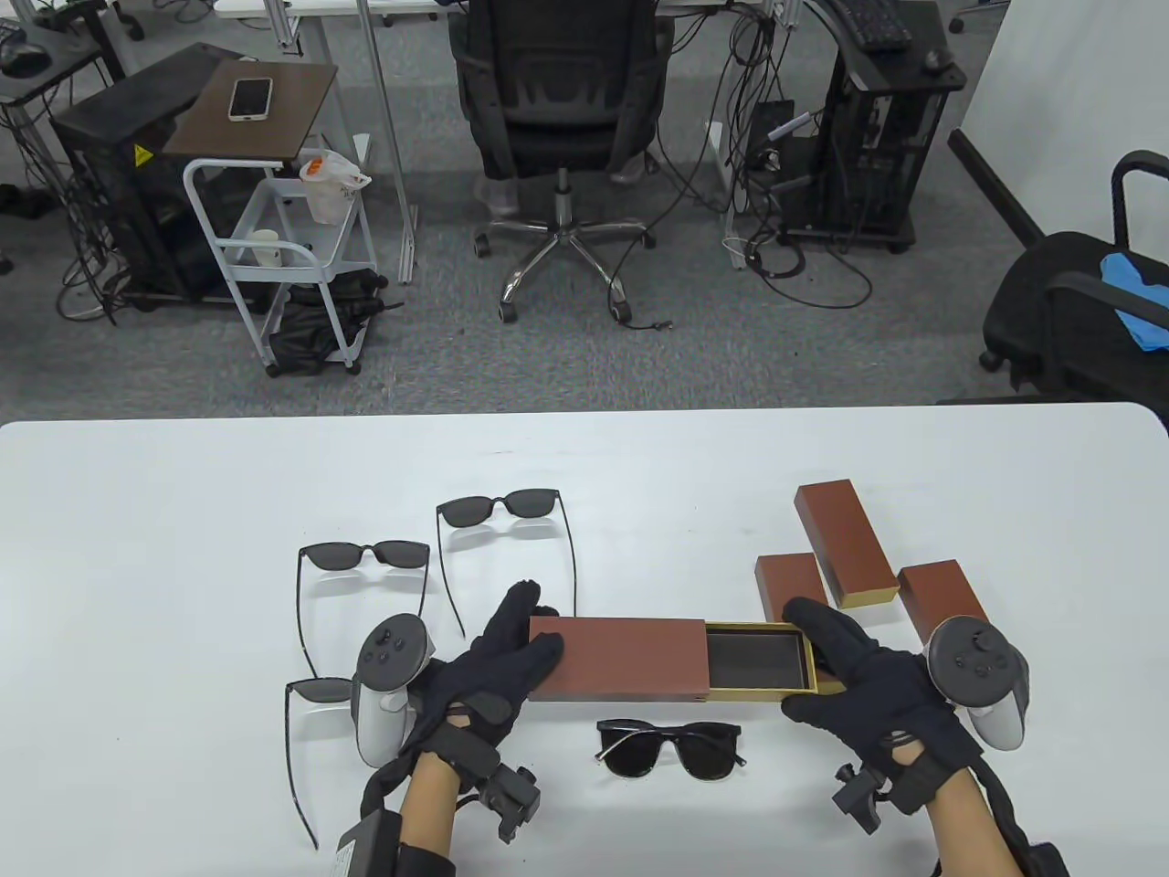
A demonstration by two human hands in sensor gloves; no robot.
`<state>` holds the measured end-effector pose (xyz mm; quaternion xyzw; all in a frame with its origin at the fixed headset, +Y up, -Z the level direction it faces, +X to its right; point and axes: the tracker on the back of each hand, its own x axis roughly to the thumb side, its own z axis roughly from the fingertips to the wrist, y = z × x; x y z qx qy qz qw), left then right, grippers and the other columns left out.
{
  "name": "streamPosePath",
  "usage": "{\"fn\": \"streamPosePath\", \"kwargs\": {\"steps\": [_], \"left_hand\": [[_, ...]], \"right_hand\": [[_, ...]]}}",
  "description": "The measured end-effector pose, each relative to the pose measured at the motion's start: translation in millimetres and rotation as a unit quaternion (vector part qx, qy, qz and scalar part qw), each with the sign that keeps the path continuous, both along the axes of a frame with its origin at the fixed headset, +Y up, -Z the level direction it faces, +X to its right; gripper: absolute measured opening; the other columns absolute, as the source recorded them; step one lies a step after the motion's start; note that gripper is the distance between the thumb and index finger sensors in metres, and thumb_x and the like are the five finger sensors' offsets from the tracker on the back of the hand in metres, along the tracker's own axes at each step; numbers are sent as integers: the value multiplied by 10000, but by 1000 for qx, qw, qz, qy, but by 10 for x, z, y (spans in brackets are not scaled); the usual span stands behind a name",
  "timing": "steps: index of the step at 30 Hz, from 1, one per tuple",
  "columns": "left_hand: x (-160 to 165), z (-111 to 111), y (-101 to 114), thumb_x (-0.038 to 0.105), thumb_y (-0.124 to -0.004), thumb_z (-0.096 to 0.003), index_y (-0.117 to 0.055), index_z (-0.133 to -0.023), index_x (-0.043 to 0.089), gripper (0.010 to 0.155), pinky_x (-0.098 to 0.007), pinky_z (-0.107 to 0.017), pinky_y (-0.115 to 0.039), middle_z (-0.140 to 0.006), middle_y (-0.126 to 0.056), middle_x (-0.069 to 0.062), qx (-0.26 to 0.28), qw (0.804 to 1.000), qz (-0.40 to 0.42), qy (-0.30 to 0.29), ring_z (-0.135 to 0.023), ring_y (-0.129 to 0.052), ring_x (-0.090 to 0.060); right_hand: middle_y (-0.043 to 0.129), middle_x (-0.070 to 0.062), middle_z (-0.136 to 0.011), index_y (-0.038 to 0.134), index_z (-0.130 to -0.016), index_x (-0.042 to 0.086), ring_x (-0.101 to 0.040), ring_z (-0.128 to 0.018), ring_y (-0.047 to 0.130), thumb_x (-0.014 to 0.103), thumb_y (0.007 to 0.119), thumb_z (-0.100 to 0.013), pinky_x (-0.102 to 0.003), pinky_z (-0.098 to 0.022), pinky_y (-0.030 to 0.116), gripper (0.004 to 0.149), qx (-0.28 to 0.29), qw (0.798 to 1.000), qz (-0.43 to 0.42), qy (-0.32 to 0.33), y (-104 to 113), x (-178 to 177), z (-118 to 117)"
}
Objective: Slide to open storage boxes and store sunglasses
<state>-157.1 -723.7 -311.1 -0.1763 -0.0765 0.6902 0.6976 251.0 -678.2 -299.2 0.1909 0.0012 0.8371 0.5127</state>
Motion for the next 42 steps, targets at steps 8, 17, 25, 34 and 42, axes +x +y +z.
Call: {"fn": "streamPosePath", "kwargs": {"steps": [8,17,25,34,42], "left_hand": [[31,9,-112,560,-594,-539,-226,-1144,227,782,-468,-504,-774,-1007,-715,-107,-61,996,63,-14,-744,-879,-286],[-44,30,-90,574,-536,-528,-358,-1136,204,734,-407,-366,-810,-886,-803,-108,-34,996,39,73,-584,-928,-263],[-193,67,-46,598,-584,-521,-524,-1096,173,718,-387,-262,-837,-773,-918,-110,-10,984,61,169,-454,-992,-244],[-357,55,-94,612,-579,-514,-553,-1085,180,716,-370,-225,-839,-729,-948,-93,11,972,1,235,-411,-1007,-222],[-411,38,-159,615,-576,-513,-576,-1077,175,716,-371,-205,-838,-691,-967,-95,-2,969,3,247,-379,-1012,-219]], "right_hand": [[553,-127,-1037,541,-955,267,-387,-857,759,308,976,-267,-485,-635,710,815,11,1000,7,-2,-2,-98,20],[473,-139,-1052,426,-976,252,-395,-896,677,347,969,-275,-509,-664,638,891,1,999,36,3,-81,-195,28],[594,-130,-1023,584,-935,249,-428,-883,681,397,932,-295,-546,-649,630,743,4,978,204,-41,-279,-351,25],[883,-56,-854,844,-750,299,-360,-762,858,407,907,-293,-516,-576,733,474,104,908,405,6,-450,-999,110],[937,-43,-793,862,-723,295,-333,-675,927,423,893,-290,-498,-523,780,453,166,869,467,6,-563,-1289,165]]}}
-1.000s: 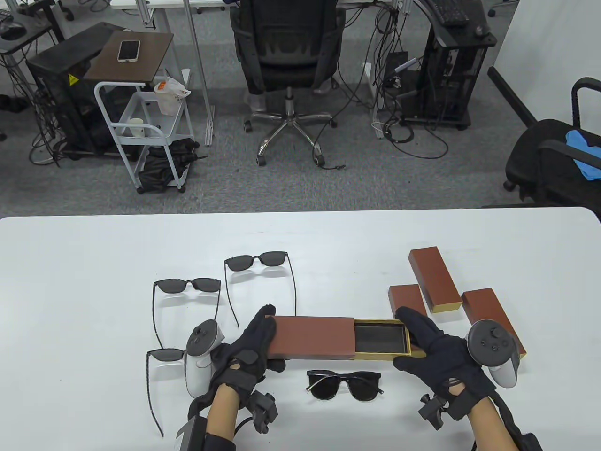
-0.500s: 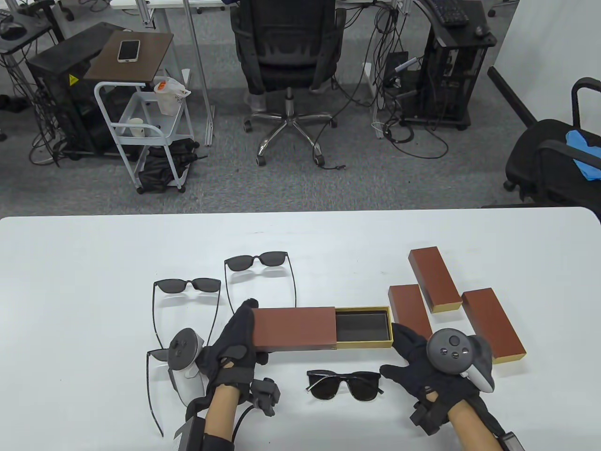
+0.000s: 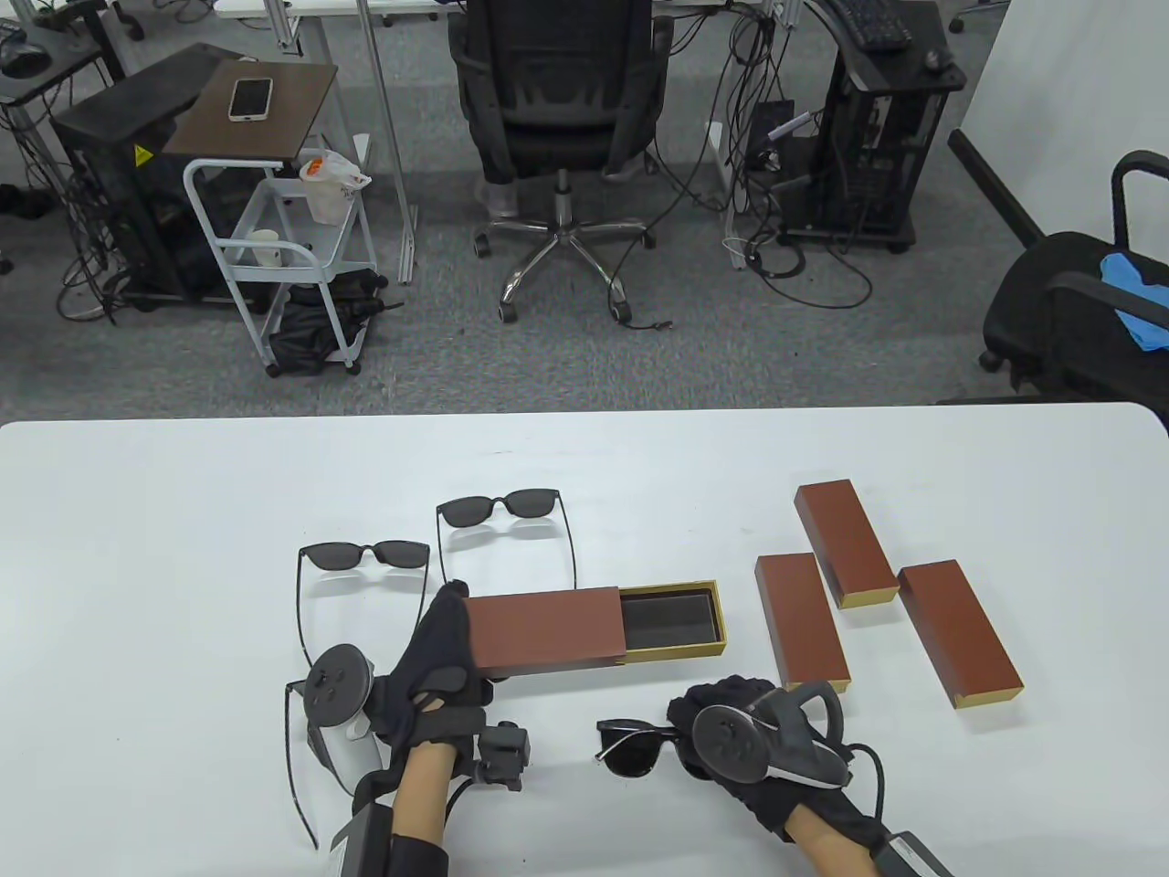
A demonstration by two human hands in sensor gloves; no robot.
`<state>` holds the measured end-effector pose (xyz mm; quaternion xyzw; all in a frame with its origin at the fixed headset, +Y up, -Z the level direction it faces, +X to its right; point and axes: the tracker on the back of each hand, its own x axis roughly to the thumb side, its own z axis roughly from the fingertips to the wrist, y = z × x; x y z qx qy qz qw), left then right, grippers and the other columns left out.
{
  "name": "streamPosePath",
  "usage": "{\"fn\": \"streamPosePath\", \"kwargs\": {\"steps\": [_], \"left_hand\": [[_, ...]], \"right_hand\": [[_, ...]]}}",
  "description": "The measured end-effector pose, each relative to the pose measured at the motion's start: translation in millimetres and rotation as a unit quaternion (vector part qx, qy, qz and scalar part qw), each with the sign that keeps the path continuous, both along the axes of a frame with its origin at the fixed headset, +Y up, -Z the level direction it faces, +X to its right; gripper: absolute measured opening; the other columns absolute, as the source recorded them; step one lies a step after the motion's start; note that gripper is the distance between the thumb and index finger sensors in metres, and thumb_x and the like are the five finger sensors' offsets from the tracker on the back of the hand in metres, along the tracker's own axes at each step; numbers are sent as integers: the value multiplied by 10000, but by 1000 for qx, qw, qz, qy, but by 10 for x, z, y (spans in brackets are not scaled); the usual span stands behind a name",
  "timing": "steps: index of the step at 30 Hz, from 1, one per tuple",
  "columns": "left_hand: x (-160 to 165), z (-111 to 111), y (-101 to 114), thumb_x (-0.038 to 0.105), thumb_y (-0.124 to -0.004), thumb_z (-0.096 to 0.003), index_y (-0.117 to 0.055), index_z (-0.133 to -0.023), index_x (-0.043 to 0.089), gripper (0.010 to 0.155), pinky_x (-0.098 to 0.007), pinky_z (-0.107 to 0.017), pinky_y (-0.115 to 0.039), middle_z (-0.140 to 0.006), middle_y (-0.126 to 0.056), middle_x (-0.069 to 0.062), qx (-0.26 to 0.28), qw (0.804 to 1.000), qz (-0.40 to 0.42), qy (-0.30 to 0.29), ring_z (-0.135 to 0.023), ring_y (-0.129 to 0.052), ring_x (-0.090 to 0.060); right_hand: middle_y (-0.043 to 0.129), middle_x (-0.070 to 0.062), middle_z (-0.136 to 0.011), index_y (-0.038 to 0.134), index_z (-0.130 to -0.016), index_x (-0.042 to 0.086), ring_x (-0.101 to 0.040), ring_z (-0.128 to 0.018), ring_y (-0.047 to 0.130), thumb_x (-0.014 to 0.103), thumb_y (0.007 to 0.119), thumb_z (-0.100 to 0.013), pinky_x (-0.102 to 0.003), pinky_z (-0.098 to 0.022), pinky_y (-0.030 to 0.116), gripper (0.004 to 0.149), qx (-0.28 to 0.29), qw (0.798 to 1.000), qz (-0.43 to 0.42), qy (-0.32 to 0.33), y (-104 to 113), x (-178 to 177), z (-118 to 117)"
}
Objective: Slide to open storage boxes and store sunglasses
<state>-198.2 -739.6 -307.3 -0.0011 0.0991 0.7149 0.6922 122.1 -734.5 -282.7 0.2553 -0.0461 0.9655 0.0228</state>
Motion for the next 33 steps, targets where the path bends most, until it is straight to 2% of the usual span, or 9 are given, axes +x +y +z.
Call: {"fn": "streamPosePath", "kwargs": {"steps": [8,15,23,28,33], "left_hand": [[1,7,-11,614,-570,-510,-574,-1077,173,718,-374,-207,-837,-689,-965,-97,-8,1000,-2,6,-379,-1011,-221],[6,20,-14,613,-571,-511,-568,-1079,172,719,-380,-218,-836,-697,-959,-101,-16,1000,-9,9,-388,-1007,-227],[18,22,-36,612,-563,-513,-551,-1087,176,722,-389,-242,-835,-716,-947,-103,-29,1000,-8,-3,-411,-1000,-235],[21,26,-51,613,-553,-515,-537,-1092,182,720,-389,-258,-836,-729,-936,-101,-44,999,-13,-4,-426,-996,-232],[24,28,-53,612,-551,-515,-525,-1097,186,722,-393,-273,-834,-741,-925,-98,-47,999,-10,-6,-440,-990,-233]], "right_hand": [[958,-47,-759,858,-724,285,-315,-624,955,396,896,-294,-486,-494,801,445,22,999,47,10,-75,-143,36],[1010,-53,-658,889,-682,264,-288,-533,993,355,904,-295,-470,-442,831,398,24,997,77,13,-153,-200,51],[1005,-53,-641,887,-689,261,-288,-520,984,343,898,-299,-472,-433,828,398,13,998,57,8,-154,-170,40],[993,-56,-650,884,-689,270,-295,-532,970,332,891,-302,-480,-444,816,392,32,999,40,-1,-5,-116,67],[987,-65,-649,886,-688,273,-299,-526,961,327,892,-301,-481,-440,812,390,72,997,26,-2,321,-47,115]]}}
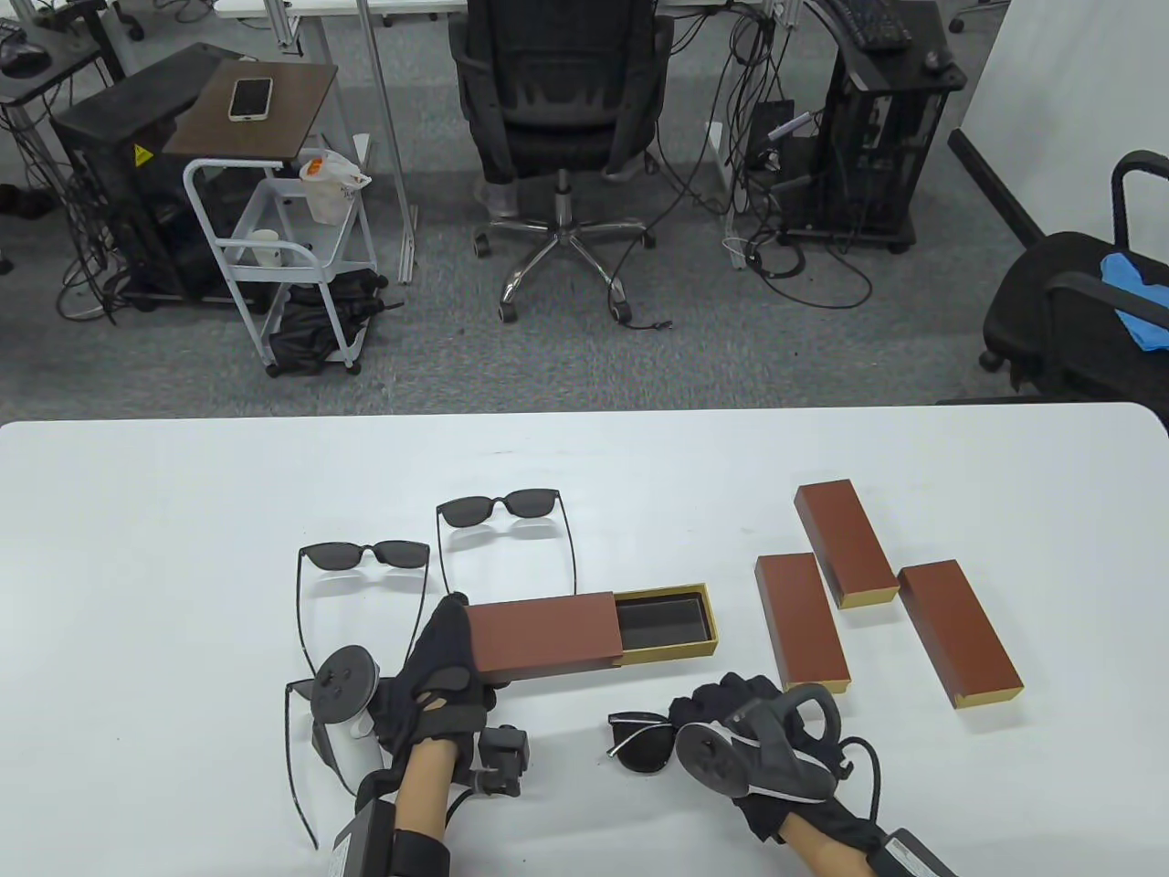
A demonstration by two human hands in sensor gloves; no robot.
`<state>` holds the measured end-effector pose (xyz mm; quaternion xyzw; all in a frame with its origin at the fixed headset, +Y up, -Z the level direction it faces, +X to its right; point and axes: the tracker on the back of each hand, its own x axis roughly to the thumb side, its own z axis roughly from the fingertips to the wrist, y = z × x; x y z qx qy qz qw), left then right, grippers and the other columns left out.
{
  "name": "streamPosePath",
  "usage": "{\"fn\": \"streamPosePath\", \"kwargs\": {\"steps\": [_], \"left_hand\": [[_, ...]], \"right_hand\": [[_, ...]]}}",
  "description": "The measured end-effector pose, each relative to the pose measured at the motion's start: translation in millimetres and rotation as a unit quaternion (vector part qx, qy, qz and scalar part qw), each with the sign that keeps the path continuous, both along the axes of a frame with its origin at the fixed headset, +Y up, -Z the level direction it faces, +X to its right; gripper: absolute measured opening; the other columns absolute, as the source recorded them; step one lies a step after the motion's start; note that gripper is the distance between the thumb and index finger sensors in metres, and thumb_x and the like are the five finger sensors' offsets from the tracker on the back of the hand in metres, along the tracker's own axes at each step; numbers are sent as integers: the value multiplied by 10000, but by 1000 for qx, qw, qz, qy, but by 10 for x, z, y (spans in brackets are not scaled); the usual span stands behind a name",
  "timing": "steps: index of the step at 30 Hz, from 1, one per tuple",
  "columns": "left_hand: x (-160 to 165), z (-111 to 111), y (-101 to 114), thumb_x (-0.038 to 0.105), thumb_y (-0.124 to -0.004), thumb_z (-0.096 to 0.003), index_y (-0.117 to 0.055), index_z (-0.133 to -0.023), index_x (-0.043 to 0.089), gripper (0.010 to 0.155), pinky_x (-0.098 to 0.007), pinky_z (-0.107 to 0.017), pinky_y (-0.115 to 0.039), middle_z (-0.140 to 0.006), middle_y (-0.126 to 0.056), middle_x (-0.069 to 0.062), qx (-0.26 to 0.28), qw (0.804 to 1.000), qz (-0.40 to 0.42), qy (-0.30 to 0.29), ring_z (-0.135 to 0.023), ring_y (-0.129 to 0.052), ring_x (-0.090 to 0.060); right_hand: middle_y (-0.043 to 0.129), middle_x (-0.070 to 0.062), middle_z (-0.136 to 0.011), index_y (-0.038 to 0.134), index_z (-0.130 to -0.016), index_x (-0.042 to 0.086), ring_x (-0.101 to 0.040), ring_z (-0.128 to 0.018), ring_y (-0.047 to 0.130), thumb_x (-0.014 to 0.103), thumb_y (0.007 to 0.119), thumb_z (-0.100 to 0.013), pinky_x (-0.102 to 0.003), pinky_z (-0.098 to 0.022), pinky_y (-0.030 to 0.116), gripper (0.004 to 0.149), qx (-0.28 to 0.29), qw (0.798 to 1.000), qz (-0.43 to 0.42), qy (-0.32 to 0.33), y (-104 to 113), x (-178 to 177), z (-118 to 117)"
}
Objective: Slide to open storage boxes and store sunglasses
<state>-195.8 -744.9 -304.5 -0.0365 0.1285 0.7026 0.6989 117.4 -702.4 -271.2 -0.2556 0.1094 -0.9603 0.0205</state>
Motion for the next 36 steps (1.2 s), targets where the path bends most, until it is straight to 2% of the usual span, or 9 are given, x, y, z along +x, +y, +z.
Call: {"fn": "streamPosePath", "kwargs": {"steps": [4,11,17,25,29,36], "left_hand": [[-15,4,-1,614,-543,-515,-522,-1097,188,721,-393,-275,-834,-743,-922,-96,-3,1000,-11,9,-443,-990,-232],[-3,2,-13,611,-539,-514,-522,-1096,186,721,-395,-278,-836,-742,-923,-98,-5,1000,-9,5,-444,-990,-232],[23,-4,-19,611,-539,-513,-525,-1096,185,722,-396,-278,-836,-739,-925,-98,-3,1000,-5,-5,-442,-992,-232],[108,-5,1,609,-538,-512,-527,-1095,186,721,-398,-279,-837,-739,-926,-99,7,1000,0,-30,-443,-992,-232],[171,-2,24,609,-534,-512,-527,-1096,186,721,-398,-280,-838,-739,-925,-97,11,999,-1,-44,-443,-991,-231],[278,7,48,610,-529,-513,-523,-1097,186,721,-397,-284,-837,-739,-924,-94,17,997,11,-68,-442,-991,-228]], "right_hand": [[975,-76,-652,884,-692,270,-307,-525,941,316,888,-302,-484,-438,801,392,2,1000,-19,-3,242,67,8],[968,-76,-659,888,-689,277,-309,-532,932,313,890,-299,-485,-442,796,391,54,998,-14,-18,717,210,-57],[963,-68,-665,889,-685,289,-306,-540,927,313,890,-298,-482,-448,793,388,109,992,34,-52,1027,267,-191],[962,-54,-676,897,-674,303,-304,-554,918,310,894,-294,-484,-462,785,380,117,987,84,-67,1122,205,-285],[982,-8,-668,909,-653,330,-279,-549,932,324,902,-280,-464,-460,799,372,116,982,135,-57,1090,116,-288],[993,-2,-657,917,-642,334,-271,-542,941,323,908,-271,-462,-457,805,371,89,981,168,-46,1035,-1,-313]]}}
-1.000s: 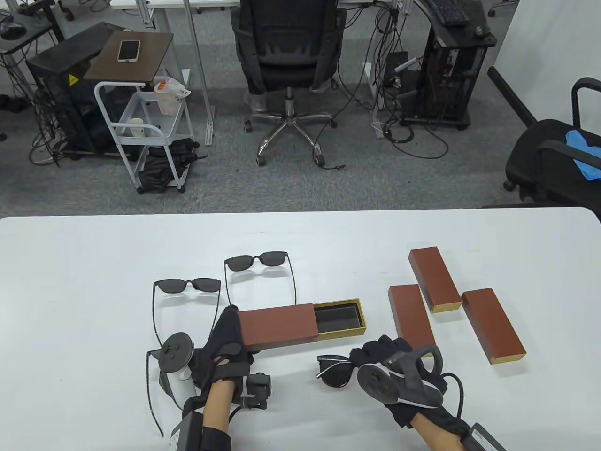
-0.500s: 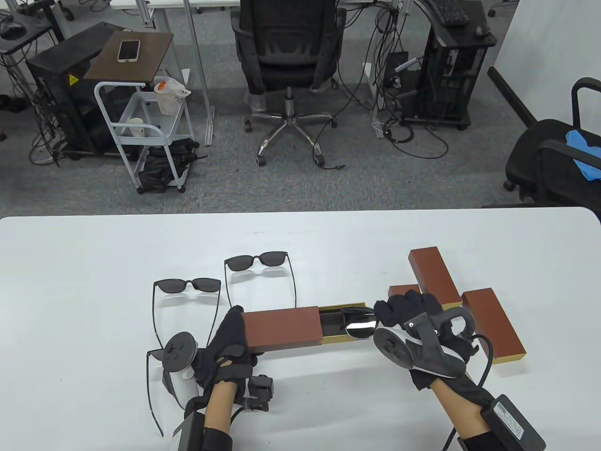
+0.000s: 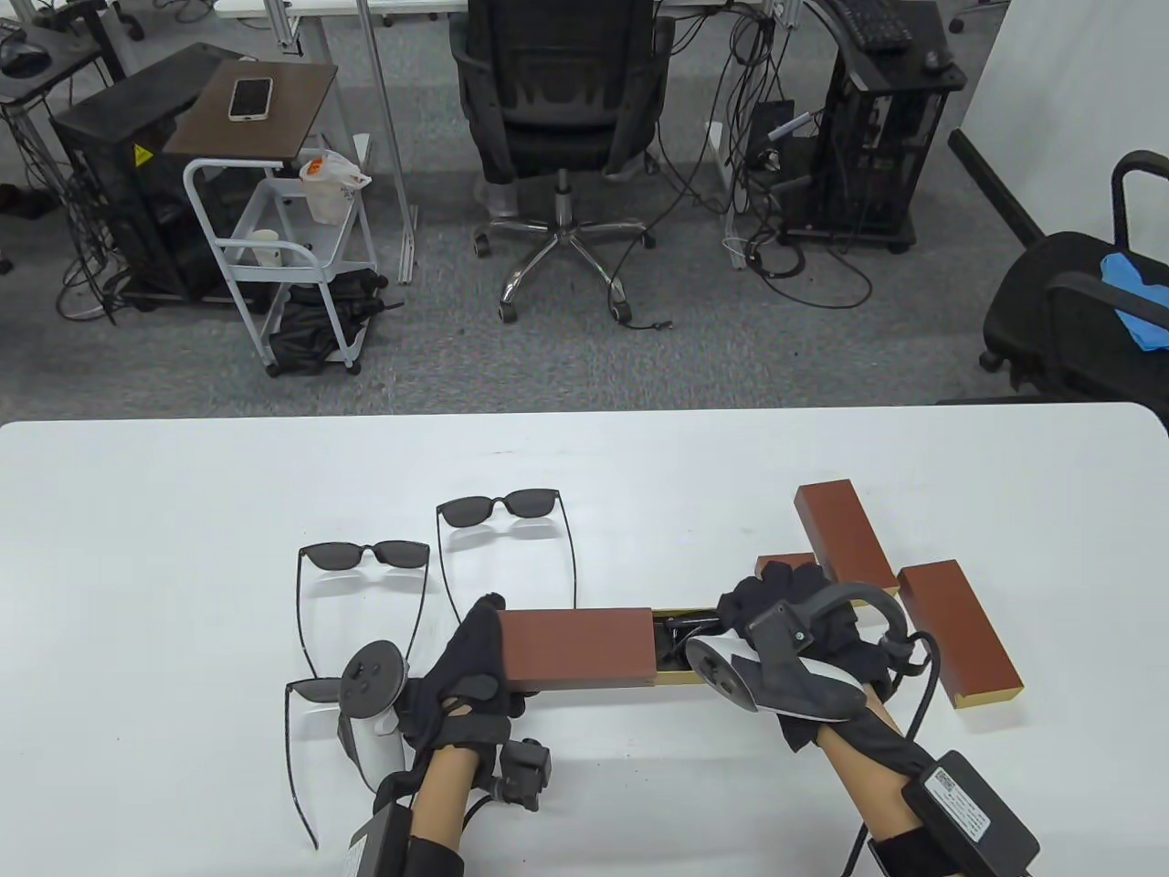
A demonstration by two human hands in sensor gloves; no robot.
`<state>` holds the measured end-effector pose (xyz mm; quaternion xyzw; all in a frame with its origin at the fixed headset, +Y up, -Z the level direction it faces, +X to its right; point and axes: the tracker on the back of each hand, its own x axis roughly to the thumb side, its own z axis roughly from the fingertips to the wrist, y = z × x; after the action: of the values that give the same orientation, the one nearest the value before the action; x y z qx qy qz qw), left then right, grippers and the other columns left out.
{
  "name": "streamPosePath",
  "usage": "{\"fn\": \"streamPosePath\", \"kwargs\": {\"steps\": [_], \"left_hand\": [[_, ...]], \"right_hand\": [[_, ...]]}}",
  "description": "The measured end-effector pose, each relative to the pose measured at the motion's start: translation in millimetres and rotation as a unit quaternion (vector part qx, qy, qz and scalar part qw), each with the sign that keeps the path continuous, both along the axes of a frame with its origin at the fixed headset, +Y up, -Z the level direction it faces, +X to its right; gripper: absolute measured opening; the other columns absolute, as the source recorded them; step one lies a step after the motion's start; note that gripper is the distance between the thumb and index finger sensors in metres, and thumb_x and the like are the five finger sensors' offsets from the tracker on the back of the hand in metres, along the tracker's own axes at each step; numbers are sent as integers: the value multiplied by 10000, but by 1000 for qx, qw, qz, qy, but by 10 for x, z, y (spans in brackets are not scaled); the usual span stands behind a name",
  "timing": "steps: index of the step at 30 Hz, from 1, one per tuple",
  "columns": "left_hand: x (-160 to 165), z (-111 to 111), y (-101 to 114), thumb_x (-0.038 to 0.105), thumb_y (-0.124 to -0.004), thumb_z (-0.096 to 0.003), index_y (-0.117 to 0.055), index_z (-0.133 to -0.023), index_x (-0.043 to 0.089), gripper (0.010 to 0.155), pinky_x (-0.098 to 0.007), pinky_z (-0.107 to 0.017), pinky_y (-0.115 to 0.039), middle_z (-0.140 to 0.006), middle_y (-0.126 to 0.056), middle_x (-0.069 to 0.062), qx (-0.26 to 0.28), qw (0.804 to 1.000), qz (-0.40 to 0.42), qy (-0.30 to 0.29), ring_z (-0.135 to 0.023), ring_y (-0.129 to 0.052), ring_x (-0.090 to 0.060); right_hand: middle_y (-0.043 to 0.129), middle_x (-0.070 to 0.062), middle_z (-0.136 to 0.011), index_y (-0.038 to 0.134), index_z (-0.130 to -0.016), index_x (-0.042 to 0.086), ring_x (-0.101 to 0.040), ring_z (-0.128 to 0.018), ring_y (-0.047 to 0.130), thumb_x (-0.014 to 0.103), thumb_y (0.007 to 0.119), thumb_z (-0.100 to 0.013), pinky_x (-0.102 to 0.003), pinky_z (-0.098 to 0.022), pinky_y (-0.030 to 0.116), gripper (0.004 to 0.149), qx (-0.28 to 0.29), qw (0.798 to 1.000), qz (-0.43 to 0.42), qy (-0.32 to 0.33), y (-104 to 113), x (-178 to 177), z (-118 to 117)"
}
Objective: Slide to open storage boxes and store sunglasses
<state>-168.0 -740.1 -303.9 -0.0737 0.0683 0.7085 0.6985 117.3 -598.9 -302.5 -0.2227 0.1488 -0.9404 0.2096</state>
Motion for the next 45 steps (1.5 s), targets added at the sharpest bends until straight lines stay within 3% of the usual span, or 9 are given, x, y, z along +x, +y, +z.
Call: {"fn": "streamPosePath", "kwargs": {"steps": [6,13,24,29,33,35,38,45], "left_hand": [[46,4,10,609,-529,-511,-523,-1097,185,723,-399,-281,-837,-737,-924,-97,2,1000,3,-11,-440,-990,-231],[68,2,8,605,-530,-510,-526,-1095,182,722,-401,-282,-837,-734,-924,-101,6,1000,0,-23,-438,-989,-235],[103,3,-71,597,-503,-507,-480,-1108,183,730,-409,-309,-828,-766,-894,-107,-7,999,28,-34,-473,-972,-244],[94,5,-80,595,-505,-507,-483,-1110,187,728,-417,-316,-824,-770,-892,-113,-12,999,26,-33,-476,-968,-254],[82,-3,-119,593,-504,-505,-479,-1112,191,729,-423,-322,-821,-776,-888,-118,-21,999,32,-38,-483,-964,-261],[75,-5,-125,592,-505,-505,-479,-1113,192,729,-425,-323,-820,-777,-888,-119,-21,999,32,-37,-484,-964,-262],[55,-11,-119,596,-499,-505,-472,-1116,200,728,-423,-330,-817,-784,-882,-114,-19,999,29,-37,-491,-960,-260],[21,-20,-177,598,-481,-507,-443,-1123,216,726,-421,-351,-811,-808,-857,-105,-27,997,61,-35,-519,-947,-254]], "right_hand": [[1016,15,-633,922,-635,339,-245,-518,979,333,913,-256,-450,-448,829,379,-8,1000,8,10,-36,-119,3],[1041,11,-594,939,-615,329,-237,-480,1007,343,940,-231,-440,-418,853,384,-32,998,-45,8,-54,-223,-10],[1060,9,-577,959,-582,333,-233,-465,1035,368,963,-214,-420,-388,872,370,-7,994,-108,-5,-110,-243,-10],[1060,-13,-594,948,-603,304,-248,-477,1042,390,929,-237,-429,-392,874,376,-42,987,-152,-14,-137,-165,-42],[1043,-25,-633,927,-634,298,-254,-506,1040,342,896,-277,-434,-400,874,361,-75,976,-205,-27,-142,-49,-86],[1030,-25,-654,918,-646,302,-258,-533,1025,332,889,-288,-443,-423,860,361,-92,963,-251,-33,-138,34,-105],[1014,-25,-687,913,-658,293,-277,-591,997,336,887,-299,-473,-484,820,363,-140,924,-353,-34,-150,192,-142],[885,-59,-839,812,-779,275,-338,-741,866,408,829,-332,-505,-571,734,466,-126,846,-513,-71,-329,640,-229]]}}
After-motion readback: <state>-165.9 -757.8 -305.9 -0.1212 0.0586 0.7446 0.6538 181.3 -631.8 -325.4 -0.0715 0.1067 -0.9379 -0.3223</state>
